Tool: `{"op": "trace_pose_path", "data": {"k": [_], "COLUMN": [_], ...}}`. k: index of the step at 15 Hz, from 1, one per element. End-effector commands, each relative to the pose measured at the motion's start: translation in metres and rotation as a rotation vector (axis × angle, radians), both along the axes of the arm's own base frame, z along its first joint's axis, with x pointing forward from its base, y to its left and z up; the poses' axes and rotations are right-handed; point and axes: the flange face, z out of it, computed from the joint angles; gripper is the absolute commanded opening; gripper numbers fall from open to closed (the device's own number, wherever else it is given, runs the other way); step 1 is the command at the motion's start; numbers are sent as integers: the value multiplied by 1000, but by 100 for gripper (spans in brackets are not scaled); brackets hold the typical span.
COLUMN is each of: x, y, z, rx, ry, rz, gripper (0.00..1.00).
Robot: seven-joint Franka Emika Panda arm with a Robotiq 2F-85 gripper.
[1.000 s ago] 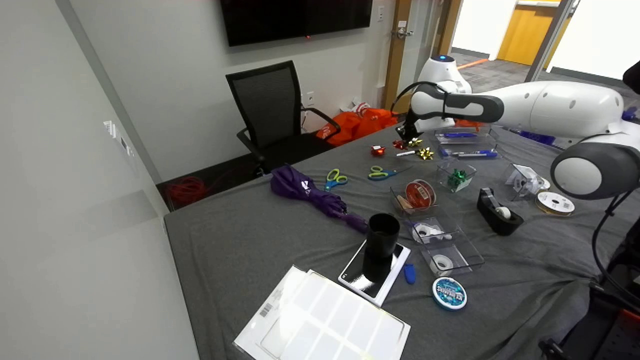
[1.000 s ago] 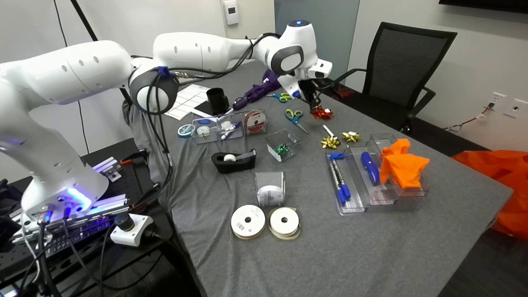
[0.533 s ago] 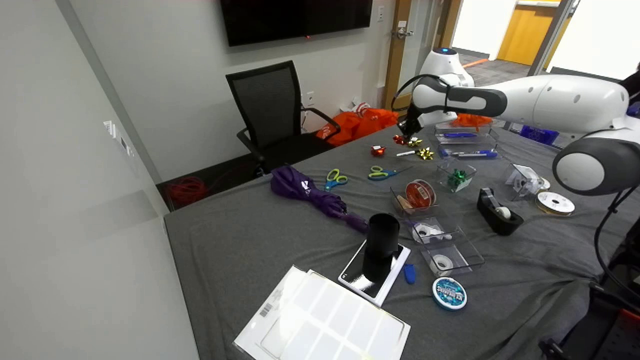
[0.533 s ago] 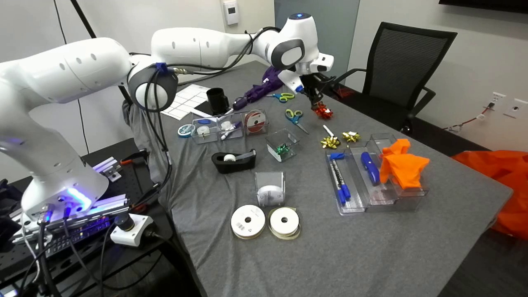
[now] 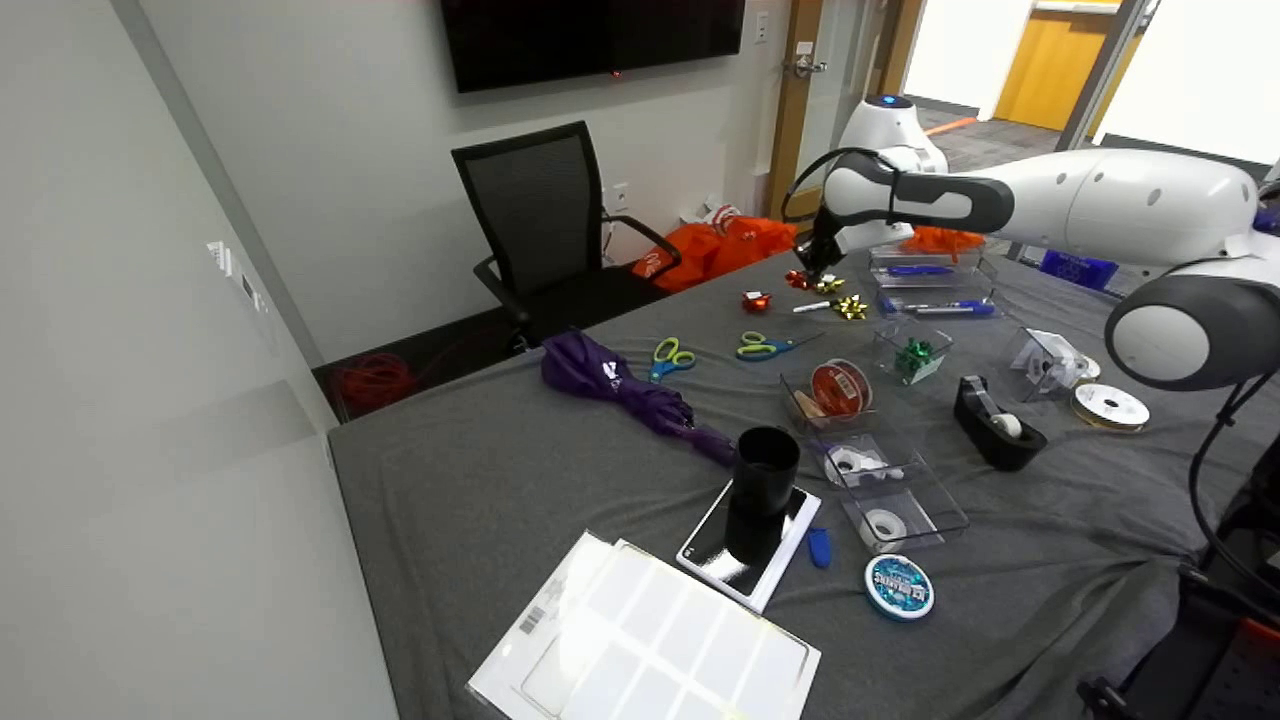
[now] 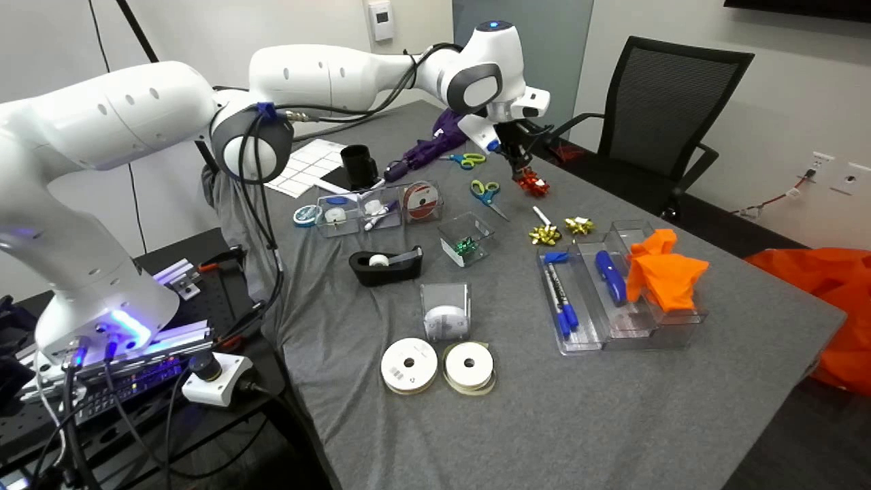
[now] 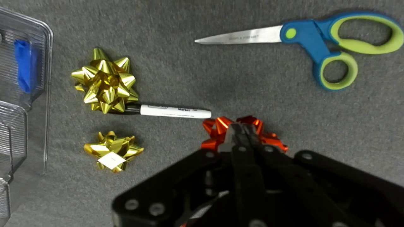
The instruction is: Put the green and red decorating ribbons in the empty stationary holder to the right
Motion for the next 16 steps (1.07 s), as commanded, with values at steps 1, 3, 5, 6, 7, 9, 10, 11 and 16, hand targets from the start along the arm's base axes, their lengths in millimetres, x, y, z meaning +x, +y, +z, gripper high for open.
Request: {"op": "trace_pose_path", "data": {"k": [1, 3, 5, 6, 7, 9, 10, 11, 16], "x": [-4, -4, -4, -5, -6, -11, -15, -19, -40], "y": [11, 21, 32, 36, 38, 34, 26, 19, -18], "z": [20, 40, 65, 78, 88, 101, 103, 101, 84], "rx": [6, 20, 35, 38, 36, 23, 12, 3, -29], "ry": [80, 94, 96, 96, 102, 131, 157, 187, 341], "rz": [20, 51, 79, 95, 109, 139, 157, 175, 259], "gripper": [0, 0, 0, 0, 0, 0, 0, 0, 0]}}
